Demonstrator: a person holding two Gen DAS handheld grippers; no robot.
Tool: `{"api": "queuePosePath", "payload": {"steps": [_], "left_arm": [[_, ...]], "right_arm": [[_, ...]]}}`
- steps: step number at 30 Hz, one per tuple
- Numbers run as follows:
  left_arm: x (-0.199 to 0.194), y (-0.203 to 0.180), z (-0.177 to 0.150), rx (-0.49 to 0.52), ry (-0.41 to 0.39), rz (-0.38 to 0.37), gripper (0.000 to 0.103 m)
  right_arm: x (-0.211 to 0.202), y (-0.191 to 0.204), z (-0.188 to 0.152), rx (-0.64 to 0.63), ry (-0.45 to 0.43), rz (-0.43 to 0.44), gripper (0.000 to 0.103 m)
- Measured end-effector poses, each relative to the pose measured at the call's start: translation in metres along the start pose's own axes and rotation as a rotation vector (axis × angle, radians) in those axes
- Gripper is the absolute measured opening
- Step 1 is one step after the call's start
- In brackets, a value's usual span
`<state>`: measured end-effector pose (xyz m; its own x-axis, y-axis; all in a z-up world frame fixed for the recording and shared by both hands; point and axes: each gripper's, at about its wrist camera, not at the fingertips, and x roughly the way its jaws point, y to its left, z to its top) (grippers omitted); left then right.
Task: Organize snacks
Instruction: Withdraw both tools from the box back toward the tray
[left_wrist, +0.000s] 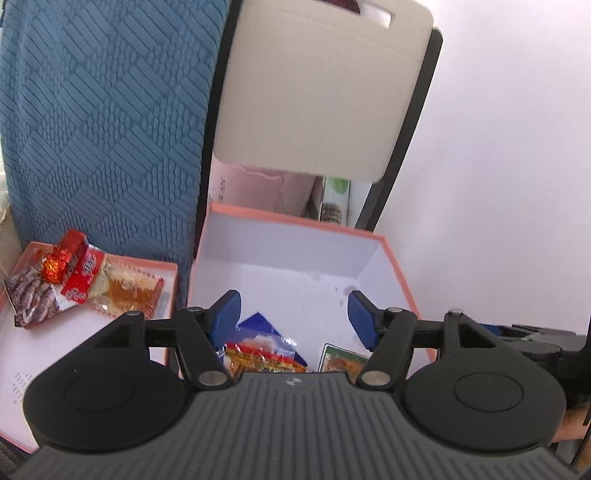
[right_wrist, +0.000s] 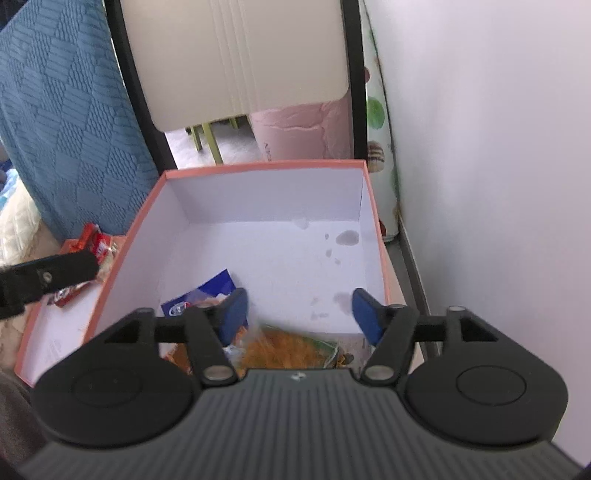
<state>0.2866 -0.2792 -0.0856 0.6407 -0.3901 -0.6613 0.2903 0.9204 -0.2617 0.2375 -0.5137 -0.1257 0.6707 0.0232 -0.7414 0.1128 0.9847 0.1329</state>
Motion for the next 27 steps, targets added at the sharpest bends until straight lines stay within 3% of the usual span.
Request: {"api": "queuePosePath", "payload": {"steps": [10, 14, 19, 27], "left_arm": [[-0.055, 0.006, 0.014, 0.019, -0.093, 0.000, 0.070], [-0.085, 0.010, 0.014, 0.039, -0.165, 0.018, 0.092], [-0.117, 0.023, 0.017, 0.055, -0.223, 0.071, 0.099], [-0.157, 0.054, 0.013, 0.026, -0.290, 0.155, 0.100]], "right_arm": [[-0.052, 0.016, 0.010, -0.004, -0.106, 0.029, 0.066], [-0.070, 0.033, 0.014, -0.023, -0.146, 0.046, 0.066], [-0.085, 0.056, 0.017, -0.044, -0.186, 0.067, 0.066], [-0.105, 0.086, 0.014, -0.083, -0.236, 0.100, 0.066]]}}
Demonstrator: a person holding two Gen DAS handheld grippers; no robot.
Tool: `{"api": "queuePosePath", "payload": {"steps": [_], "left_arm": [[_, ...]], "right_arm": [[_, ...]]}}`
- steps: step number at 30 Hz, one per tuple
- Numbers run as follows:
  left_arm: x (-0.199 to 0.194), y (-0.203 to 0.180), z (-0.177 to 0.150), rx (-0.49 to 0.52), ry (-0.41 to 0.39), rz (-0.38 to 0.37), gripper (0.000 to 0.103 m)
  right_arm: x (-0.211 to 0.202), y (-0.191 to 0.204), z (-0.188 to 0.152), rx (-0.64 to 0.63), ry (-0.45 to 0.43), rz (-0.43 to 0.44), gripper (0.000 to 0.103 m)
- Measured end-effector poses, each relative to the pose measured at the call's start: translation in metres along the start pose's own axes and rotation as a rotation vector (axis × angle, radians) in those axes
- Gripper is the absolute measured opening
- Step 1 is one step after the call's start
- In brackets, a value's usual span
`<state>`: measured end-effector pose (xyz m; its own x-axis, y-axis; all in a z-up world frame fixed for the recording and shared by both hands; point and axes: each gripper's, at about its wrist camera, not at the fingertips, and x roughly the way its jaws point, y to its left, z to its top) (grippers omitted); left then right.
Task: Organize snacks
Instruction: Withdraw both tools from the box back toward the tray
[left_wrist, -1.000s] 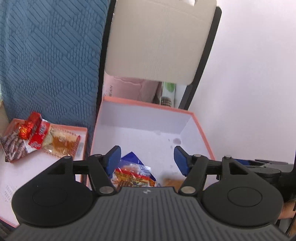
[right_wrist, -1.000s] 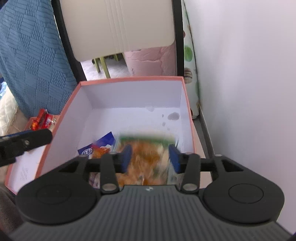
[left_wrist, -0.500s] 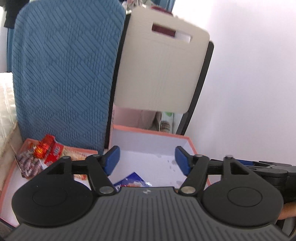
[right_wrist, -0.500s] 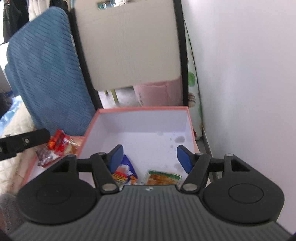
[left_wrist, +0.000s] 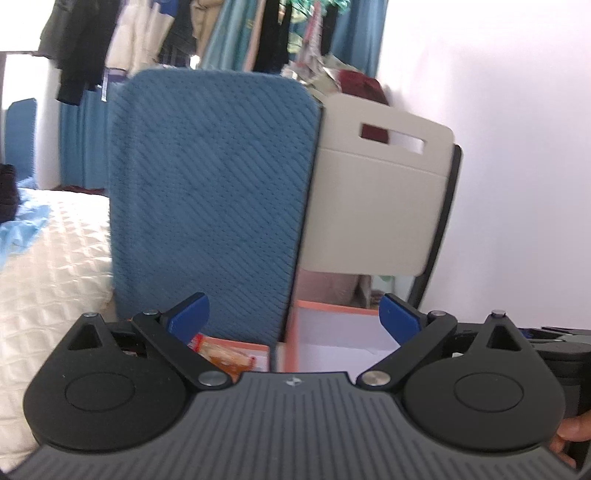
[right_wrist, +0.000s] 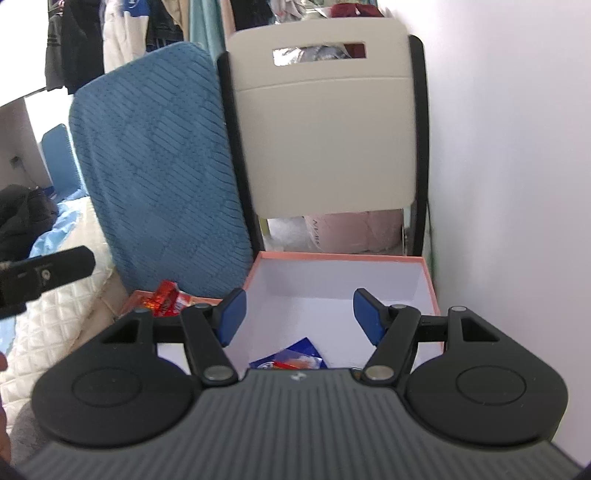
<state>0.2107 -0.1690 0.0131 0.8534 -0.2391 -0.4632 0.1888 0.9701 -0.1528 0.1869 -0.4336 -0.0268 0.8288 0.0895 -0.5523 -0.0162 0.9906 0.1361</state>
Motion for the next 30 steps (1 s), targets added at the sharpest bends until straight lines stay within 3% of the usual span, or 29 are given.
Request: {"api": "queuePosePath", "payload": {"steps": [6, 12, 20, 30], "left_arm": [[-0.019, 0.027, -0.008, -0.009, -0.020, 0.041, 0.102], [-0.026, 0.046, -0.024, -0.017, 0.012, 0.096, 0.103], [-0.019, 0.072, -0.044, -0.004, 0.070, 0.149, 0.103], [-0.008, 0.084, -0.069, 0.047, 0.201, 0.187, 0.103]], "right_arm": [[-0.001, 0.027, -0.006, -0.035, -0.033, 0.021, 0.066], [-0.001, 0.055, -0.030, -0.057, -0.016, 0.052, 0.066], [0.002, 0.080, -0.061, -0.072, 0.020, 0.088, 0.066], [0.027, 0.098, -0.085, -0.050, 0.052, 0.105, 0.066]]}}
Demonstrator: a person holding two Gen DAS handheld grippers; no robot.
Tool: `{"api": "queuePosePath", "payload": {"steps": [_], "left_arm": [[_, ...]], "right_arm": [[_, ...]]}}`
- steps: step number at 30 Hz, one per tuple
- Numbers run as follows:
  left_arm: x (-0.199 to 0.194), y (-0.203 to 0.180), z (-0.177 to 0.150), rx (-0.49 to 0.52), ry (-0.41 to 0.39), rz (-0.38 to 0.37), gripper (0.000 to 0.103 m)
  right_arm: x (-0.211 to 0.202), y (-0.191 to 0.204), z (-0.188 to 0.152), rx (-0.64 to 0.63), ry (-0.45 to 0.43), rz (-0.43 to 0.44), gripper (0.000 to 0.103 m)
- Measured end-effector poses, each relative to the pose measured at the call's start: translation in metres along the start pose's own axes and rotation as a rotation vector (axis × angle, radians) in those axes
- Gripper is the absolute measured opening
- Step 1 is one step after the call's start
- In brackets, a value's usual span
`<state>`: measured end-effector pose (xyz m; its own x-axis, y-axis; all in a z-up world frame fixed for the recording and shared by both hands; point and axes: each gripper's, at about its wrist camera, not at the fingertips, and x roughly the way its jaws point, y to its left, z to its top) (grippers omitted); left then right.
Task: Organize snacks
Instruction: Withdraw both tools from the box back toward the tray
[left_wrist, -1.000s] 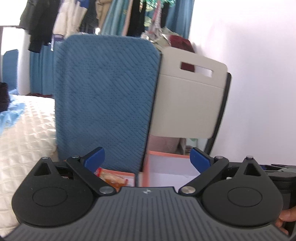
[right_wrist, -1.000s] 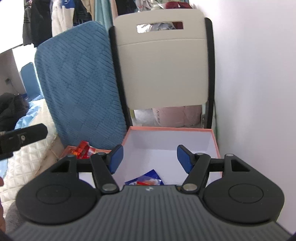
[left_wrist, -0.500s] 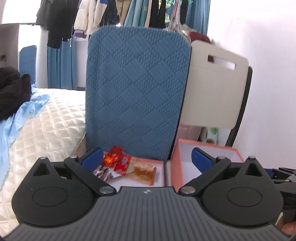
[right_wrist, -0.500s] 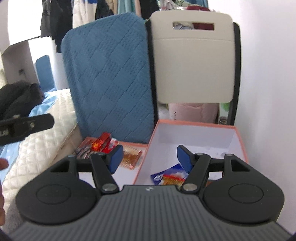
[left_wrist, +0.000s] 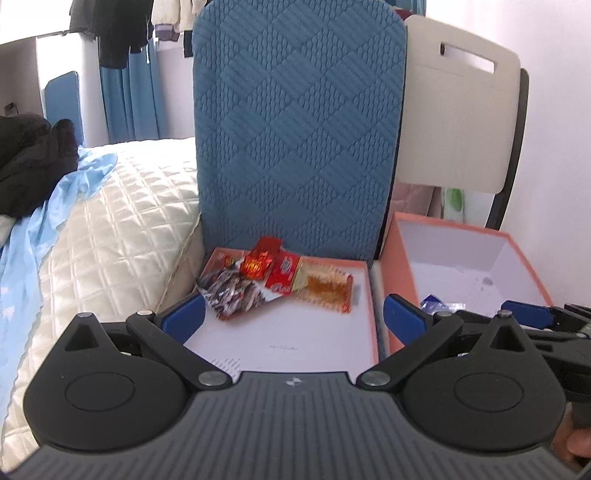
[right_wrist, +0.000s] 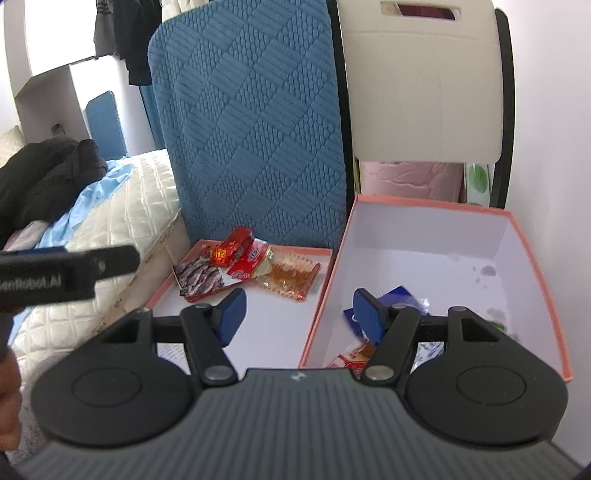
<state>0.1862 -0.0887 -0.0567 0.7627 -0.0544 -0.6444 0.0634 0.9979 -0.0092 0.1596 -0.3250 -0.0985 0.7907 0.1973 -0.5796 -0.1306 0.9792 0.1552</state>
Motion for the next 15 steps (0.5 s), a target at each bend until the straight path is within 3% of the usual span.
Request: {"api": "queuePosePath", "payload": {"steps": [7, 12, 15], "left_arm": [[-0.007, 0.009, 0.016, 0.009, 0.033, -0.003, 0.103], [-0.011, 0.024, 0.041, -0.086, 0.118, -0.121, 0.103], [-0.012, 0.027, 0.054, -0.128, 0.152, -0.138, 0.103]], "right_arm": [[0.019, 0.000, -0.007, 0.030, 0.000, -0.048, 0.066], [0.037, -0.001, -0.011, 0.048, 0.022, -0.073, 0.066], [0.048, 0.000, -0.010, 0.065, 0.030, -0.068, 0.066]]}}
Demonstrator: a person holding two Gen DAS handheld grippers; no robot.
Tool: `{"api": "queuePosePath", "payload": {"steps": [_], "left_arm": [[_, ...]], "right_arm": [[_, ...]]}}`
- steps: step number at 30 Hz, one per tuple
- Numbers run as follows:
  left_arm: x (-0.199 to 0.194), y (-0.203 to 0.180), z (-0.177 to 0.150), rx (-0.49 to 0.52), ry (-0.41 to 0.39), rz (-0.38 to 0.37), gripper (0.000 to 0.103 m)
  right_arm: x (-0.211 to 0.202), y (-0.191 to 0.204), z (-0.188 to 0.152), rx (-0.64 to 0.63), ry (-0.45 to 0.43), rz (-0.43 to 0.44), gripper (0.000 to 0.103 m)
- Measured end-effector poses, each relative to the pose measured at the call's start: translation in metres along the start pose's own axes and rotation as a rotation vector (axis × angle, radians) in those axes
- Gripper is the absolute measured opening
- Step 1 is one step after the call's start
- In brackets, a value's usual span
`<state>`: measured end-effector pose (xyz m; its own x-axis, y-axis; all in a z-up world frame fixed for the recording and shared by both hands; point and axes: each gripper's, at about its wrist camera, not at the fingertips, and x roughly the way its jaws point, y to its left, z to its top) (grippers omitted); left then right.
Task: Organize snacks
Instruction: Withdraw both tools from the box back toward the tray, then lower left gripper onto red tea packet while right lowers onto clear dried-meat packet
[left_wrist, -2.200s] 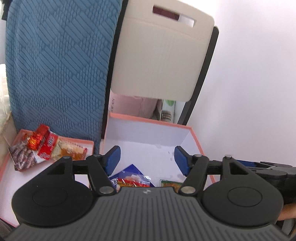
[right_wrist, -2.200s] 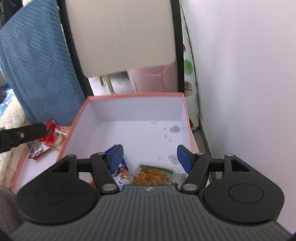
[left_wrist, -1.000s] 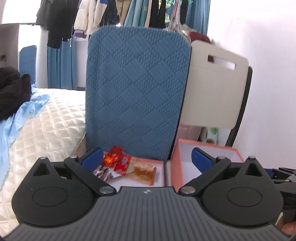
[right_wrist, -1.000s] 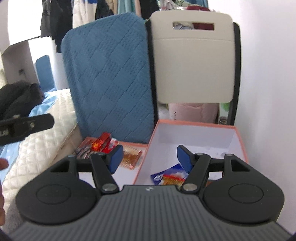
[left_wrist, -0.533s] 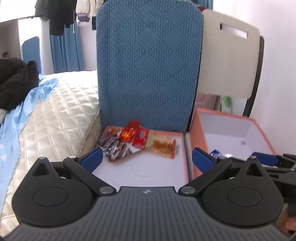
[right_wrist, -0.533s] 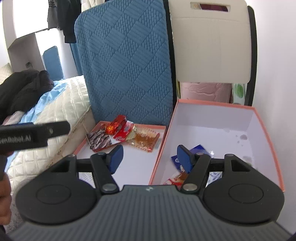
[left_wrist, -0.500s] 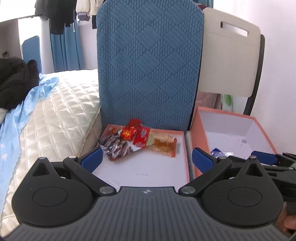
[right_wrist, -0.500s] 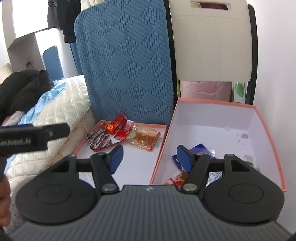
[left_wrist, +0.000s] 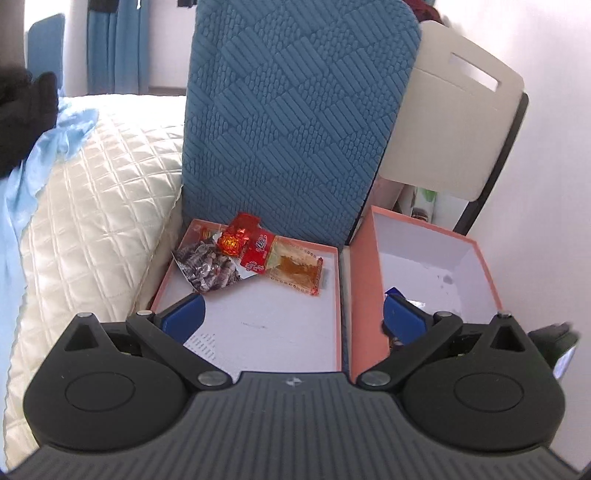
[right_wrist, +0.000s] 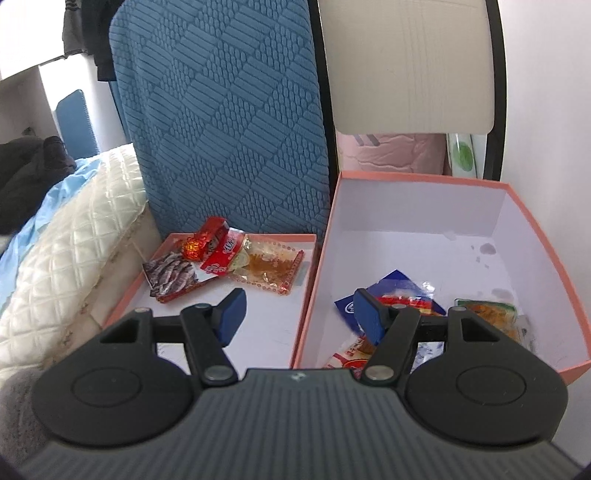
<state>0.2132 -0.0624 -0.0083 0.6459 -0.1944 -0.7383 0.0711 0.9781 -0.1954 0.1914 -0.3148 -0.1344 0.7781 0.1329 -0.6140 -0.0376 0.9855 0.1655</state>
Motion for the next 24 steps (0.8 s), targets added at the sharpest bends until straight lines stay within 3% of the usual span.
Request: {"api": "queuePosePath", "payload": {"steps": [13, 24], "left_arm": [[0.009, -0.031, 0.023, 0.040, 0.071, -0.019, 0.103], [0.033, -0.021, 0.022, -0.009, 0.057, 0.003, 0.103]], "right_arm": [[0.038, 0.007, 0.008, 0.039, 0.007, 0.066, 0.066], [0.058, 0.017, 0.009, 0.032, 0.007, 0.100, 0.066]]}}
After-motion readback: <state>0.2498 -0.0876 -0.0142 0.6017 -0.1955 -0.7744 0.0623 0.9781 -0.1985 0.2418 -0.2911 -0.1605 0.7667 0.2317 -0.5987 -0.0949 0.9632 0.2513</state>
